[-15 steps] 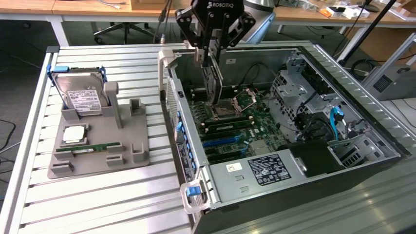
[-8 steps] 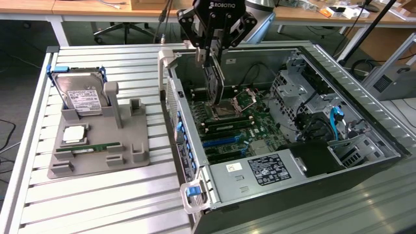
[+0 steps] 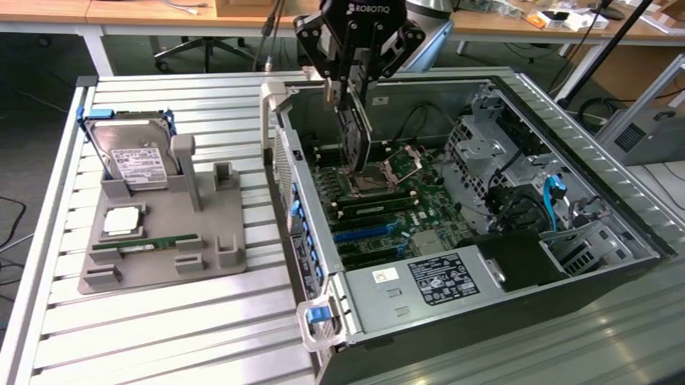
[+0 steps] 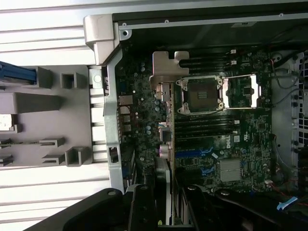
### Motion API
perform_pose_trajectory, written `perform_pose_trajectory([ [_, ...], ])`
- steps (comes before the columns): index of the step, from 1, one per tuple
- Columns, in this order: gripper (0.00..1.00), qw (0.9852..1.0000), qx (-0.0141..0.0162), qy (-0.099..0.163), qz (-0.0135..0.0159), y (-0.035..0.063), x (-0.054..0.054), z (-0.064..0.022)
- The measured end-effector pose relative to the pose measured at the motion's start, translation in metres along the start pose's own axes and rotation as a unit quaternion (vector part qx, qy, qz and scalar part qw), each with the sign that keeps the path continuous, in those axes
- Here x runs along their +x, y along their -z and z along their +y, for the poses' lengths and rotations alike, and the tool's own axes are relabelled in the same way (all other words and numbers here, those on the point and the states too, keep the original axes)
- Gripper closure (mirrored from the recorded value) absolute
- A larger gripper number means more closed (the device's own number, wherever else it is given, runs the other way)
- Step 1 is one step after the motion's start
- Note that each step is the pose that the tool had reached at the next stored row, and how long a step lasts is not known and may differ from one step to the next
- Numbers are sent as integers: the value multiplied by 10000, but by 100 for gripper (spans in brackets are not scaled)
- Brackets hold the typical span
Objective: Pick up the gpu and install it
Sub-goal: 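Pick up the gpu and move the gpu toward the slot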
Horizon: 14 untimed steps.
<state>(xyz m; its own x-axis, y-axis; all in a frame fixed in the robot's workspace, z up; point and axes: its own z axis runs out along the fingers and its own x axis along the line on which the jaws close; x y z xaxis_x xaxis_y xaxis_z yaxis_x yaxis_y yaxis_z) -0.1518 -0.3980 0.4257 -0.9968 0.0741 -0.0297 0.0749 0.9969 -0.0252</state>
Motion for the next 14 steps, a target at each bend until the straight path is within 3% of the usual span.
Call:
perform_pose_trajectory([
  [14,73,10000,22,1,-2,-4,-42,3],
])
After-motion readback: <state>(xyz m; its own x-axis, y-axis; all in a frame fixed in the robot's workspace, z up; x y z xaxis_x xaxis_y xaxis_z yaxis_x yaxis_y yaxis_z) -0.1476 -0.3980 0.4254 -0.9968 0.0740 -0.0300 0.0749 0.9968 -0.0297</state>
